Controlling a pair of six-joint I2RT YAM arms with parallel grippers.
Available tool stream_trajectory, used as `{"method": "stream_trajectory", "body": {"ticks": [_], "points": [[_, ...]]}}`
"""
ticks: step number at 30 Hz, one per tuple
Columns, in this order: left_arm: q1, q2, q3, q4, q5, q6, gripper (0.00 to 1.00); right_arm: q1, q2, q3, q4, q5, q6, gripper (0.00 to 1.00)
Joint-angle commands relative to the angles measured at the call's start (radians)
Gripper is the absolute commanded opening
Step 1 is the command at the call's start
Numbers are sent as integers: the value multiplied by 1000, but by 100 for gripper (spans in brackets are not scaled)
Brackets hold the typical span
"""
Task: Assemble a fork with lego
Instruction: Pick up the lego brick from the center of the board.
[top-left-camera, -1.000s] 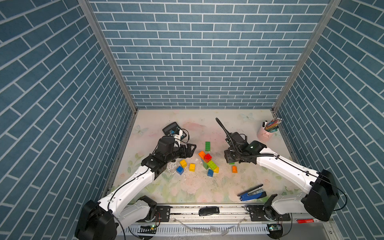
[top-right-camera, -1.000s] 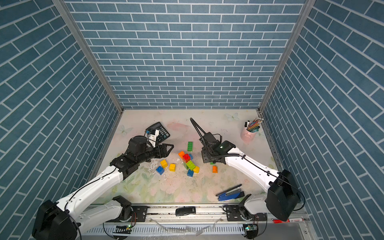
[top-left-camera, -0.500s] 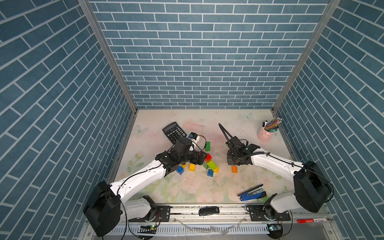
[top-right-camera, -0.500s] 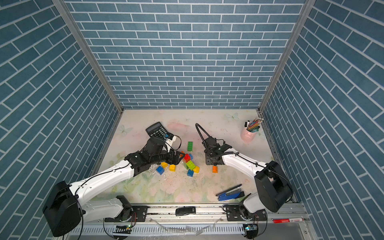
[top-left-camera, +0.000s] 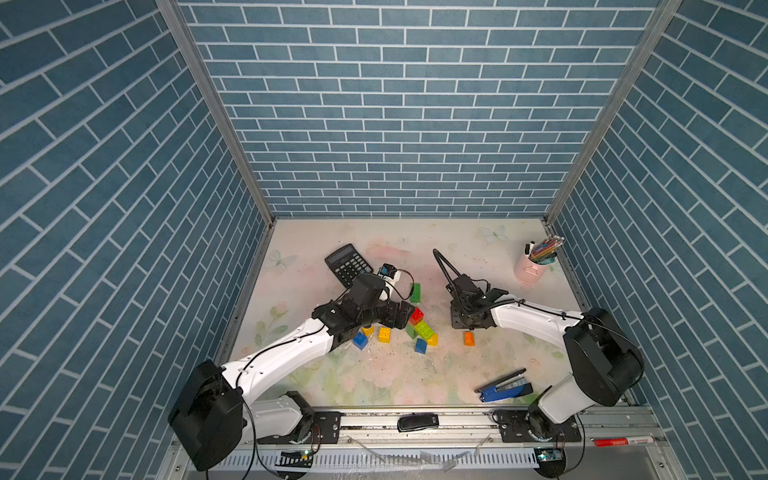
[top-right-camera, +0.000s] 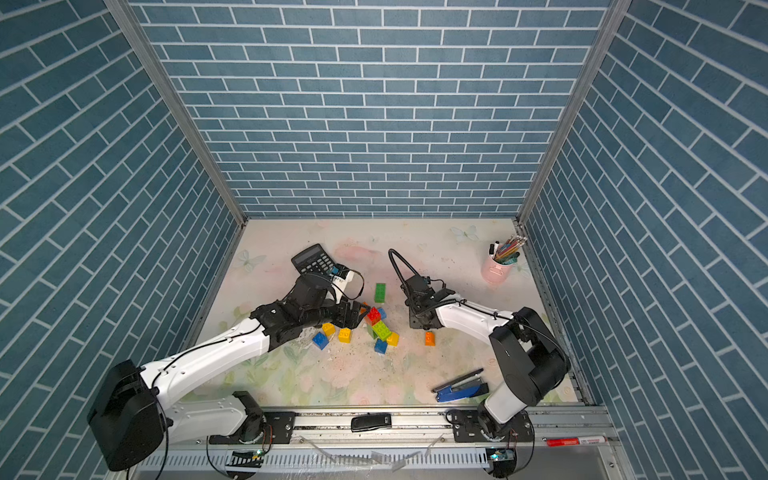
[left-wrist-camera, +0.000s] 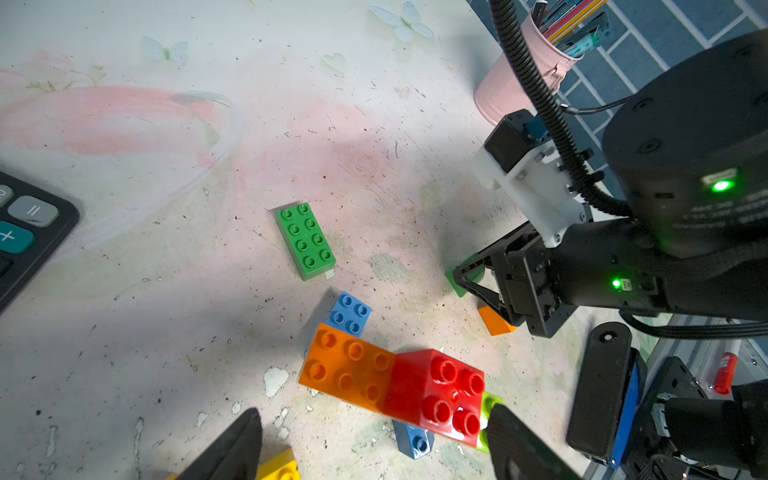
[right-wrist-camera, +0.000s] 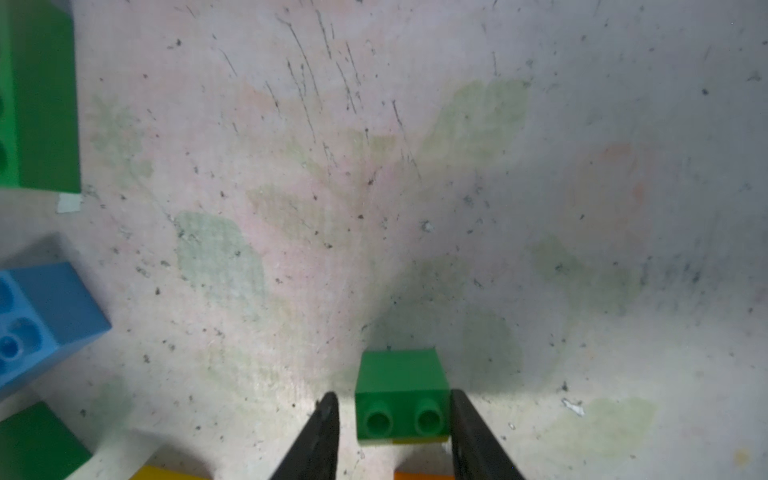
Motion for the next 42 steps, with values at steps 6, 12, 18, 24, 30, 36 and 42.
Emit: {"method": "stream_trajectory", "body": {"ticks": [6,12,18,24,30,36,42], "points": [[-4,16,32,-21,-7,17,86,-8,22,-16,30,51,28,35],[-4,17,35,-9,11,-1,86,-9,8,-30,51,77,27,33],[-3,48,42,3,60,-8,86,-10,-23,-38,97,50,-24,28],[2,71,35,-4,99,-11,85,-8,-198,-92,199,-56,-184,16],[10,80,32,9,115,-17,84,-10,-100,48,-42,45,-185,8],[13,84,38,13,110,-18,83,-25,0,50,10,-19,-138,8],[14,81,40,2,118,-18,83,-25,66,33,95,-39,-123,8]]}}
